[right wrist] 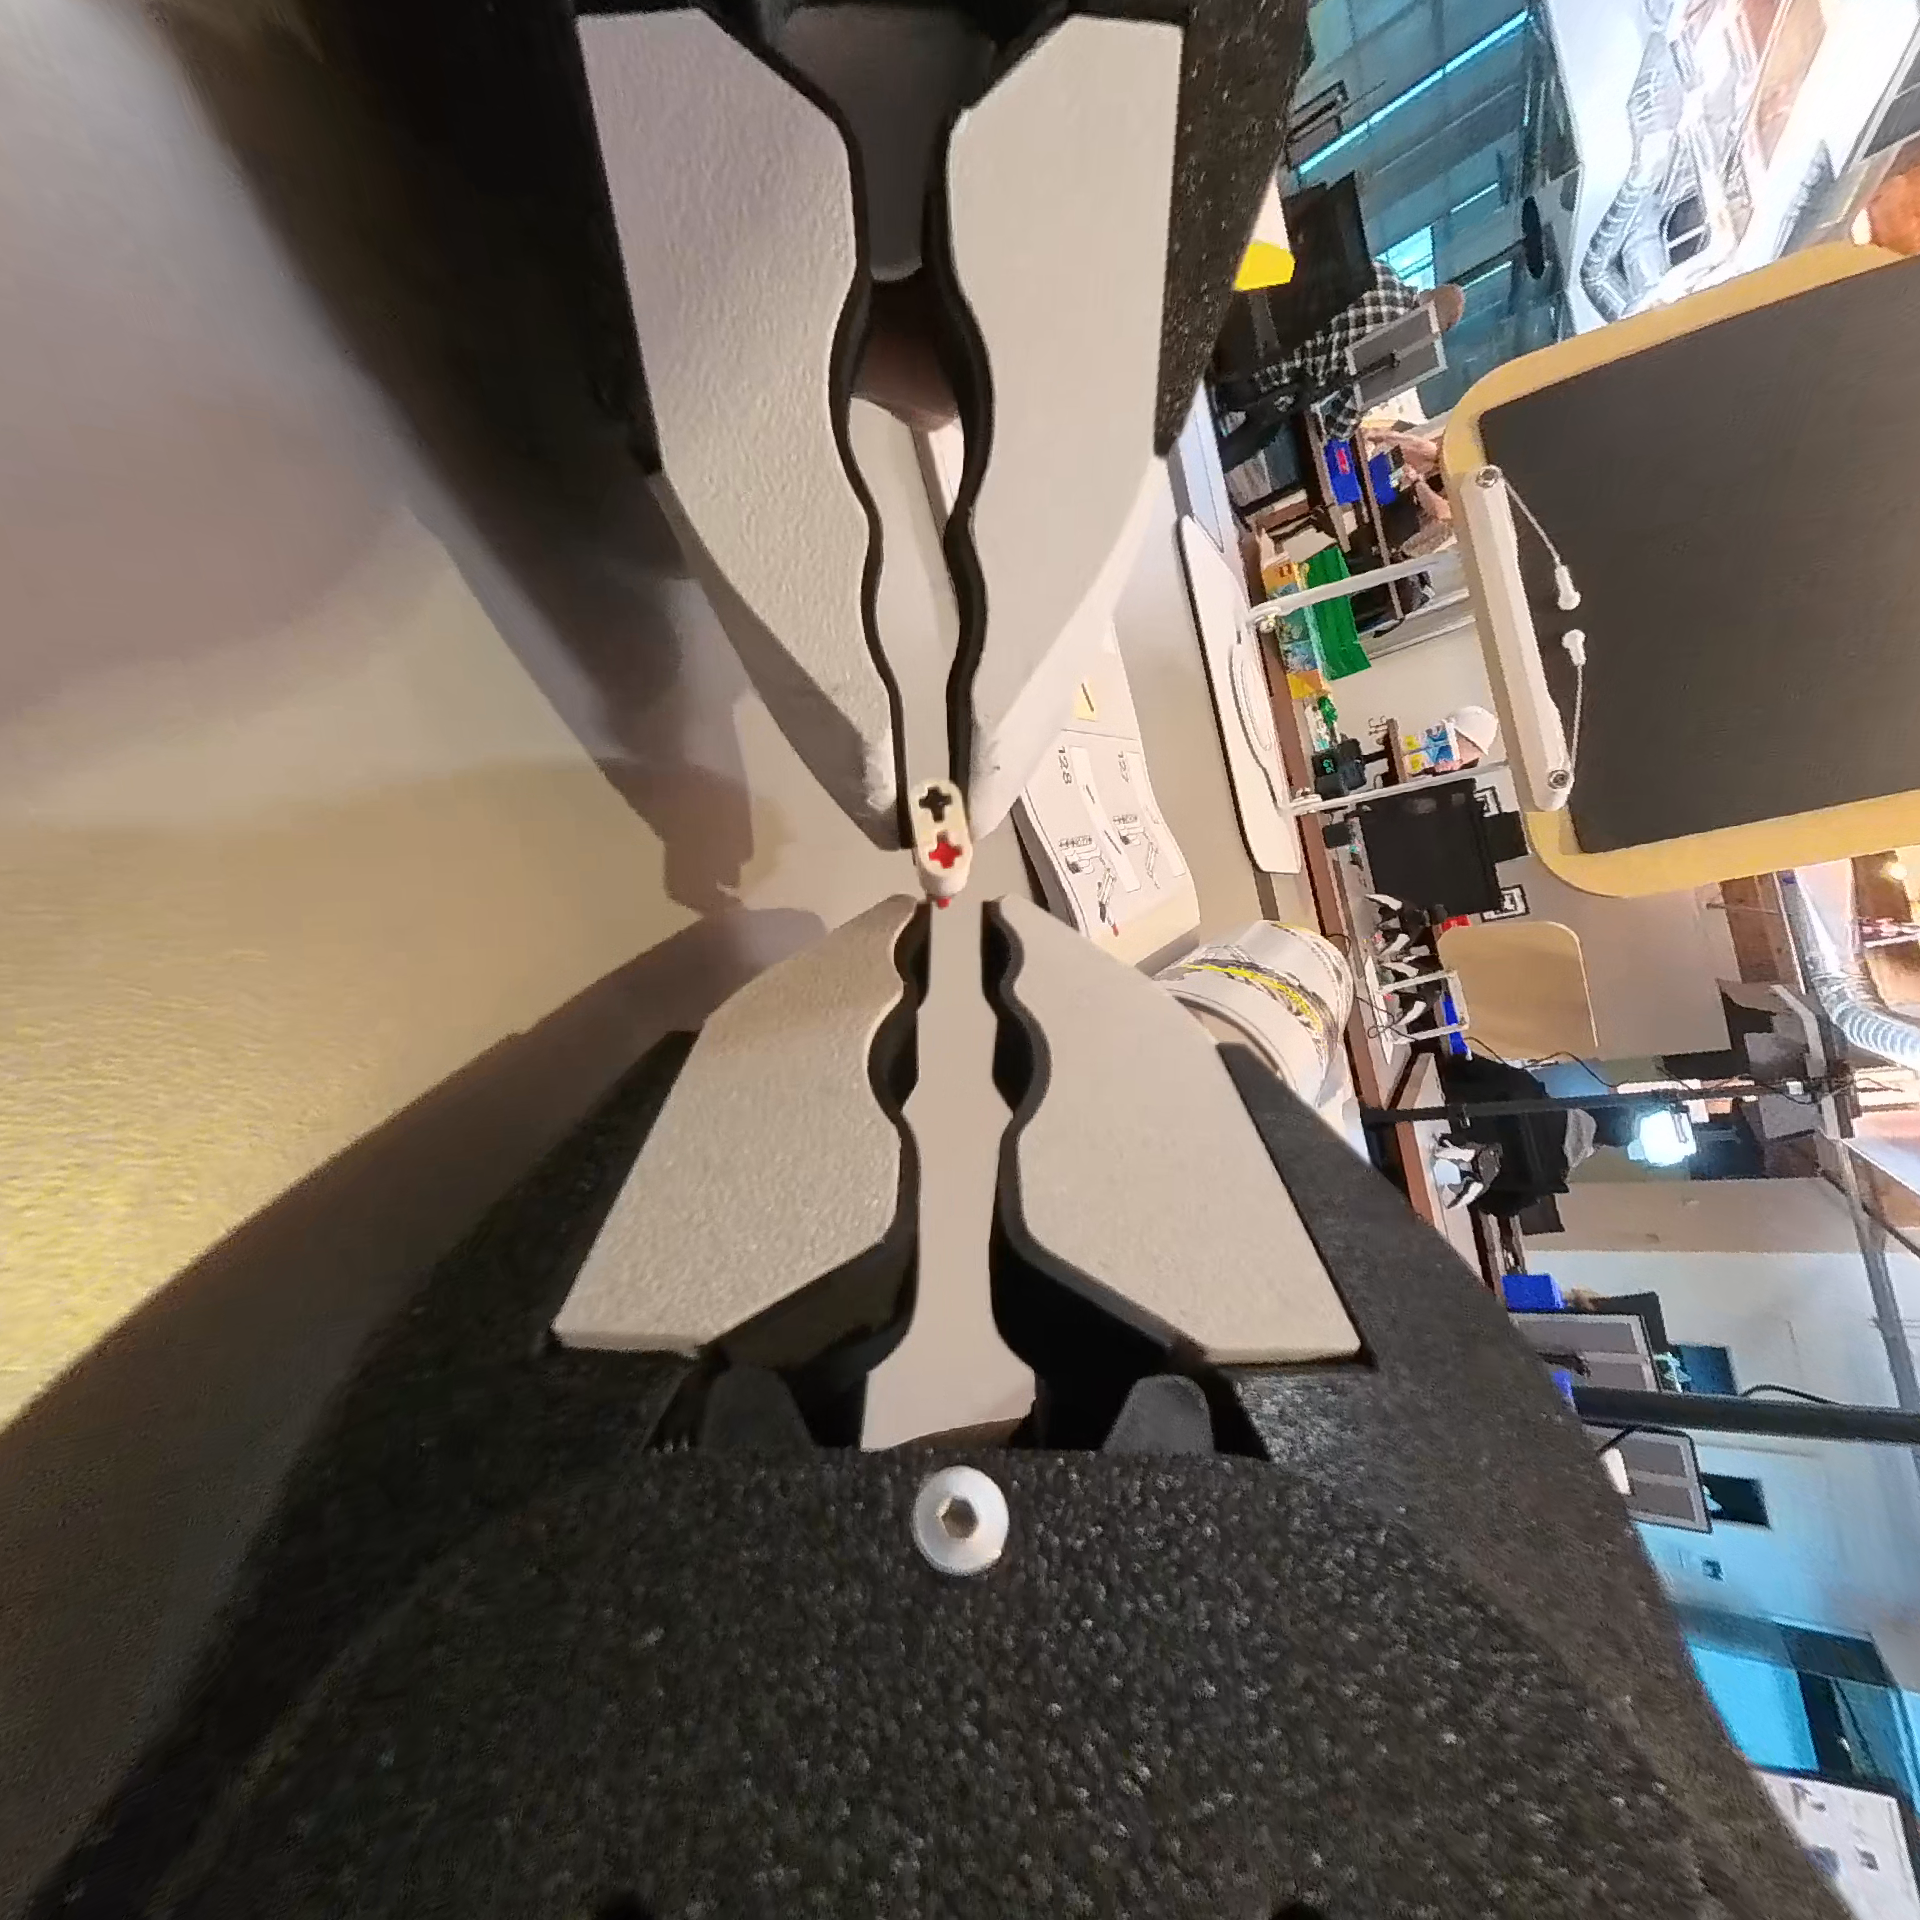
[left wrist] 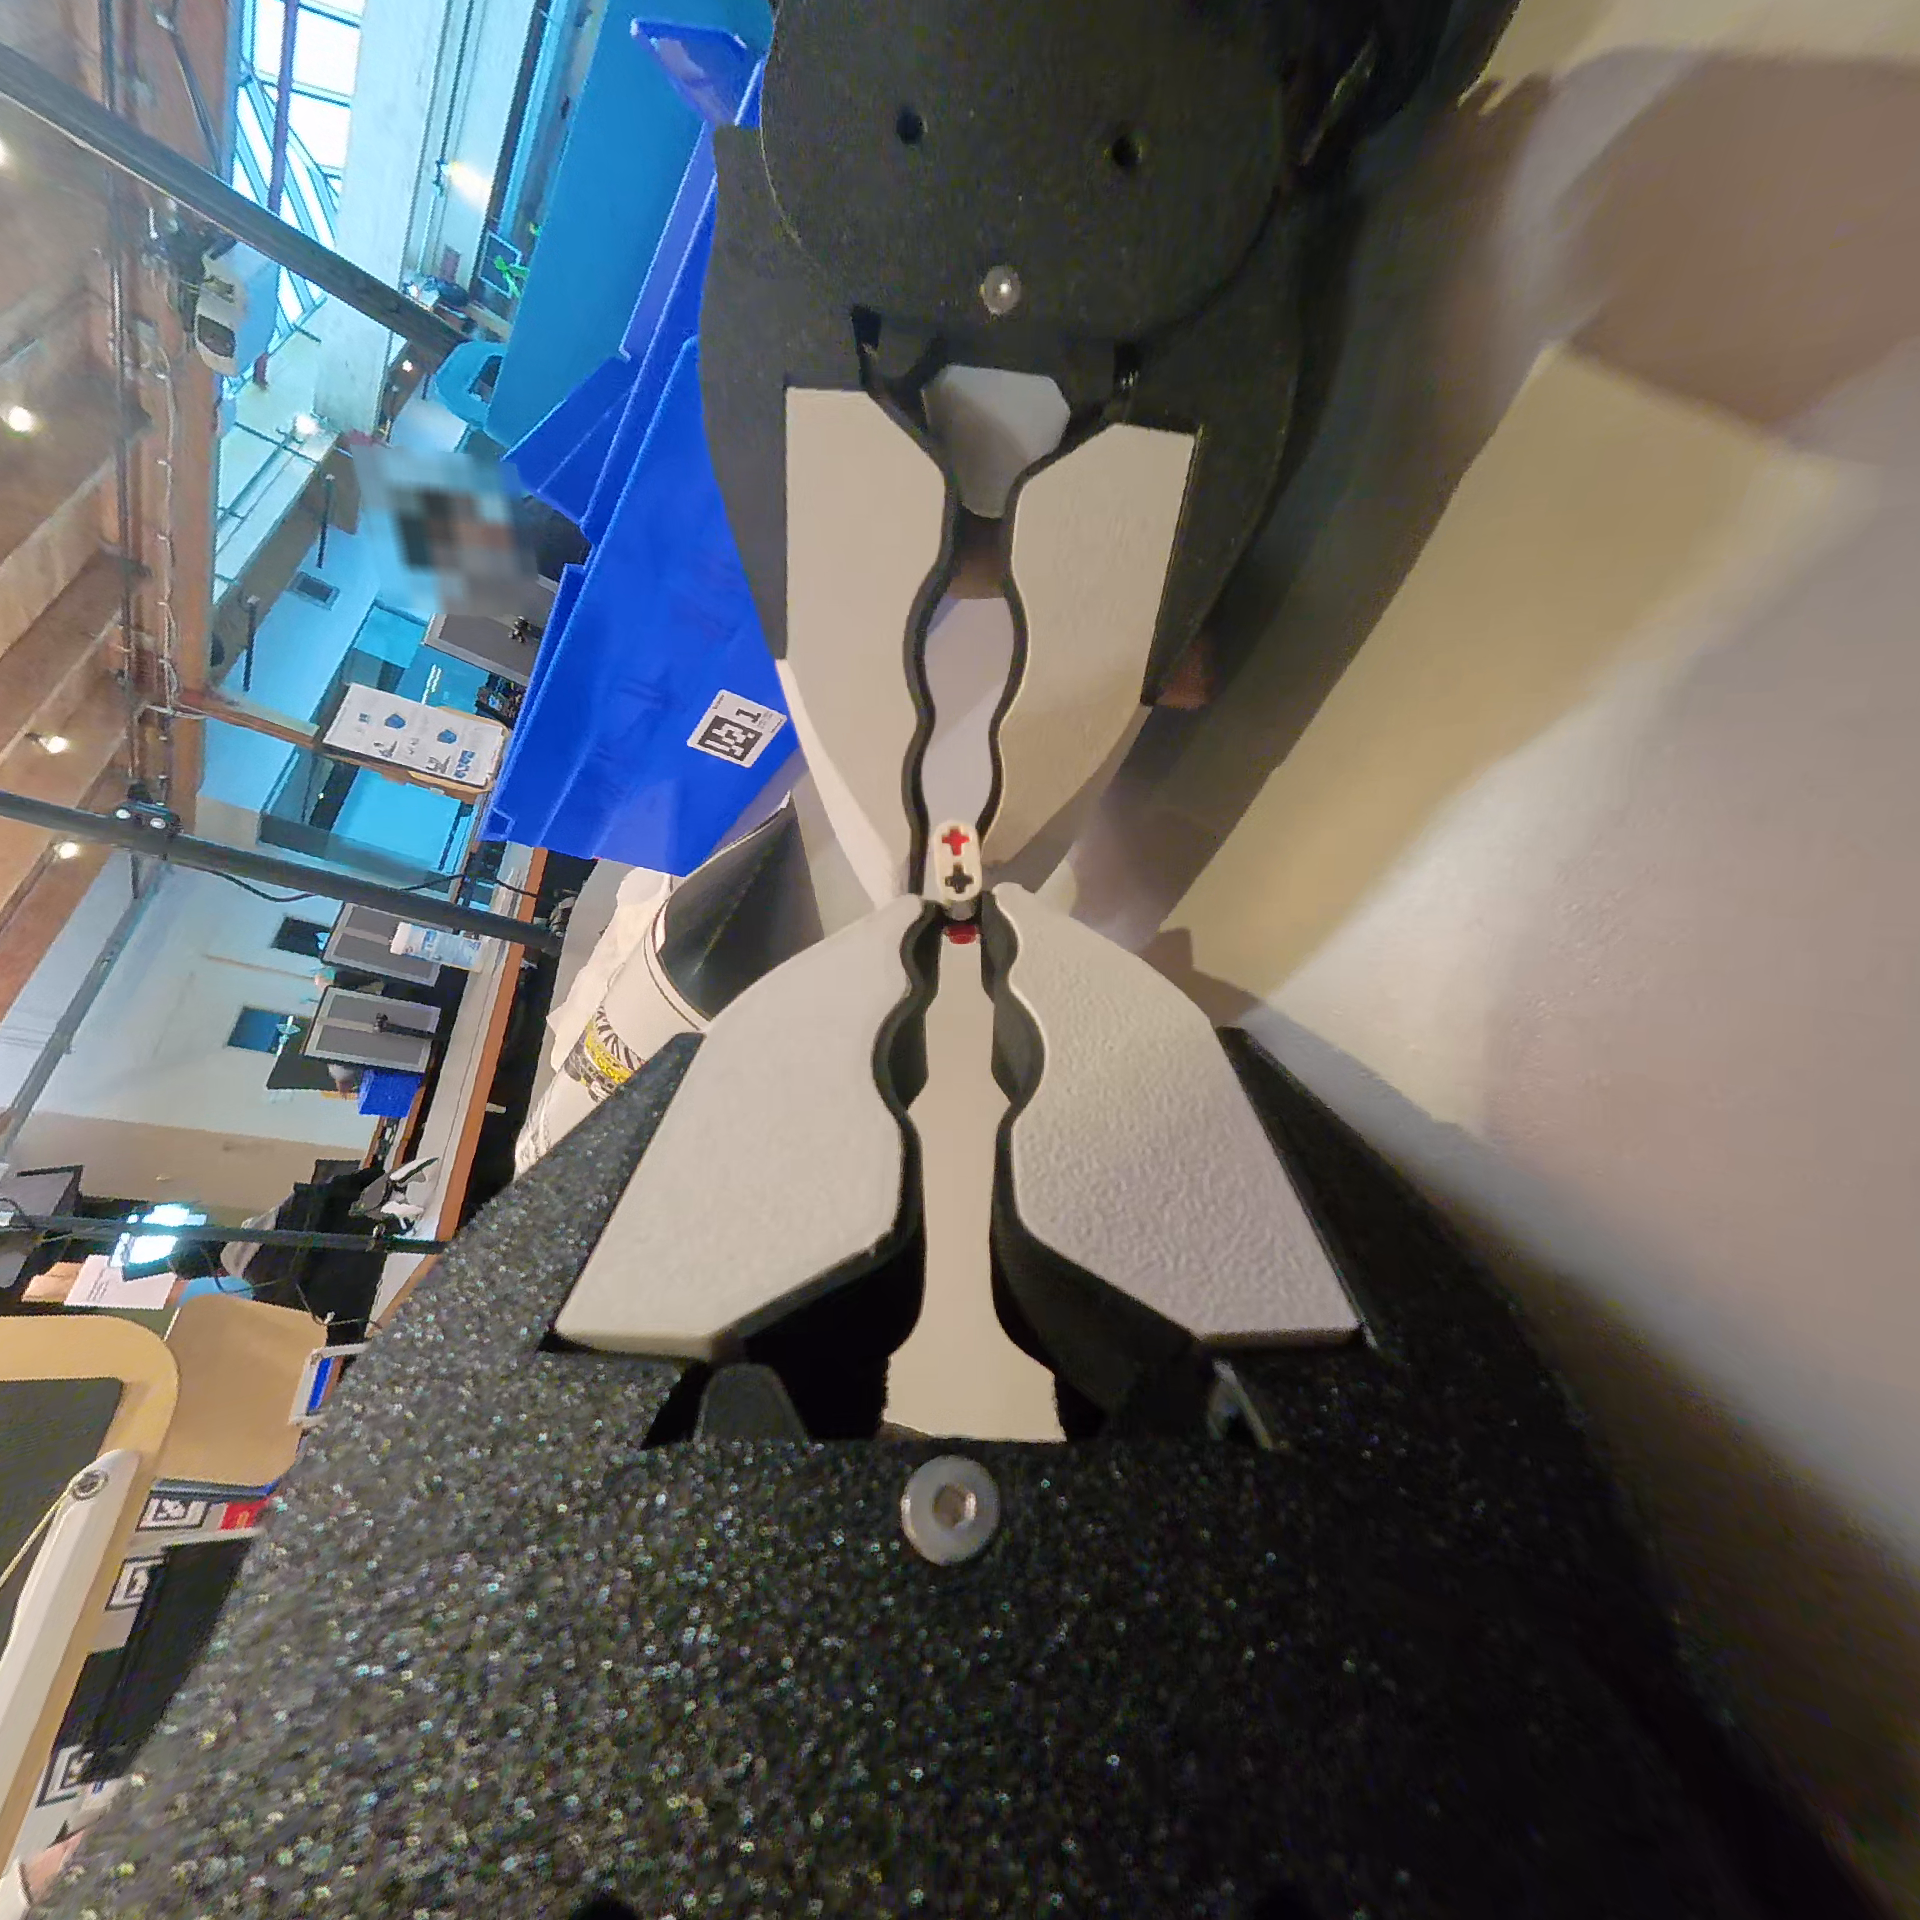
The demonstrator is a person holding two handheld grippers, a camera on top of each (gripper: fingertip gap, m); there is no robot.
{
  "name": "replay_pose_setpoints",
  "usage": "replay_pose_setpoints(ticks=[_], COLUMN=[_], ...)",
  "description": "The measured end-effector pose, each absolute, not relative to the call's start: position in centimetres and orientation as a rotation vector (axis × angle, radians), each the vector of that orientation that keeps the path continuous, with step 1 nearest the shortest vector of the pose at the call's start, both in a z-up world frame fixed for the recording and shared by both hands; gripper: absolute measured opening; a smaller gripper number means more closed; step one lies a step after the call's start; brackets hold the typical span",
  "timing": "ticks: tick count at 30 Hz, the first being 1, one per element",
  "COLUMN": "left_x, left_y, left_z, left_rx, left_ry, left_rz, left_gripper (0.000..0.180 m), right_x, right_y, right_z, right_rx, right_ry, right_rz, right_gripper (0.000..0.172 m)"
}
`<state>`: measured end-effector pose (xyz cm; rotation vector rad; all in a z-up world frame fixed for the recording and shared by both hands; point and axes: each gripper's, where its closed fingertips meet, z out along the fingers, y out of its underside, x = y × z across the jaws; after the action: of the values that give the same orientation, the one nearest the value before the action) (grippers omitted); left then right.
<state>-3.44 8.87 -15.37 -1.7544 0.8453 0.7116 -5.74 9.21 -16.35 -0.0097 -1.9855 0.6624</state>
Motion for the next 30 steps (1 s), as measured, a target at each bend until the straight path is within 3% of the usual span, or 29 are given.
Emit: replay_pose_setpoints(ticks=[30], left_x=[-1.1], left_y=[8.2], left_z=[-16.1], left_rx=[-1.71], left_ry=[1.046], left_rz=[0.72], left_gripper=[0.006], right_x=[-4.3], right_y=[8.0], right_z=[-17.9], right_rx=[0.093], right_ry=[-2.103], right_rz=[0.662], right_gripper=[0.002])
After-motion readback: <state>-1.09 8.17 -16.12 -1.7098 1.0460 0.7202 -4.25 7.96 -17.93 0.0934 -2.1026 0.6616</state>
